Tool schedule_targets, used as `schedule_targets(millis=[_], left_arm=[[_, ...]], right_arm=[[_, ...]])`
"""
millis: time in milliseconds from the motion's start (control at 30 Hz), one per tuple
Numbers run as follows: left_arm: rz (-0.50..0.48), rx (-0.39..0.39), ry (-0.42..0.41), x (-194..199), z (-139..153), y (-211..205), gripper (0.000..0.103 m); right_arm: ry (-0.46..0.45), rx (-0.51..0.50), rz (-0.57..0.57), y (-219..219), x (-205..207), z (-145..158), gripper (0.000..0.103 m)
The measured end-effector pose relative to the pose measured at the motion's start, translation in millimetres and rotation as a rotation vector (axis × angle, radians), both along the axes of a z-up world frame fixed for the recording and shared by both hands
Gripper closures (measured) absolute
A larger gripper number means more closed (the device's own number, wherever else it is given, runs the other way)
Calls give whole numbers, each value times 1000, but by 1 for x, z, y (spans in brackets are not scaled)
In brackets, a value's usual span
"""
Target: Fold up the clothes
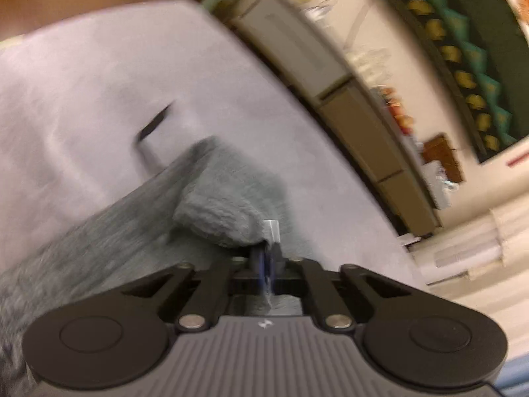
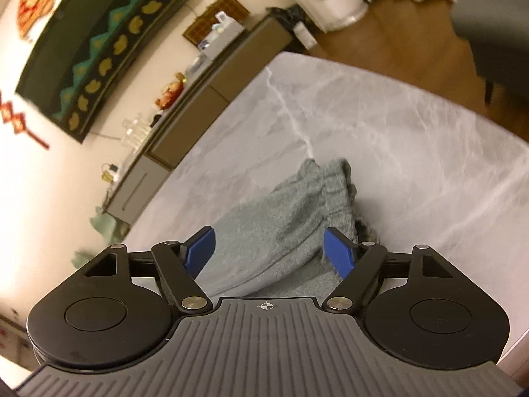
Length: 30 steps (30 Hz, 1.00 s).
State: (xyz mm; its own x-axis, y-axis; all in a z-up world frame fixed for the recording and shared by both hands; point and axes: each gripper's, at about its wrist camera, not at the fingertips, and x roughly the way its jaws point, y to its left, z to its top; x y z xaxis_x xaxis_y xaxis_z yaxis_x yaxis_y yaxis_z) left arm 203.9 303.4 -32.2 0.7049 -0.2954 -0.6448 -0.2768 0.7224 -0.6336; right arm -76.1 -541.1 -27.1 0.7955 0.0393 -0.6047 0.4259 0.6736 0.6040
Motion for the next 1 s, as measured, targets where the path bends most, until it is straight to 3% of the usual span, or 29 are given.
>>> schedule_targets(millis=[167, 267, 300, 333, 367, 433, 567, 700, 833, 900, 1000], left_arm=[[-26, -64, -147, -29, 42, 4, 101], [-43, -69, -156, -35, 53, 6, 101], [-41, -64, -141, -32, 53, 5, 101], [-39, -59, -127, -29, 53, 5, 101], [-35, -58, -118, -27, 54, 5, 101], [-18, -79, -139, -27, 64, 12, 101], [2, -127, -237, -50, 92, 31, 101], [-13, -118, -269, -100, 96, 55, 101], [-56, -82, -180, -147, 65, 73, 101], [-77, -73, -98, -160, 43, 75, 101], [-82, -58, 14, -169, 13, 72, 101]], right_arm=[[27, 55, -41, -3, 8, -11, 23], [57, -32, -6, 1, 33, -10, 24], [67, -62, 14, 3, 43, -8, 40], [76, -93, 33, 4, 52, -6, 88], [85, -123, 53, 5, 62, -4, 93], [103, -183, 93, 8, 81, 1, 95], [-121, -208, 121, 8, 69, 68, 95], [-144, -248, 159, 3, 32, 70, 95], [-166, -289, 198, -2, -6, 73, 95], [-97, -249, 216, -9, -7, 45, 95], [-69, -201, 204, -14, -1, 30, 94]])
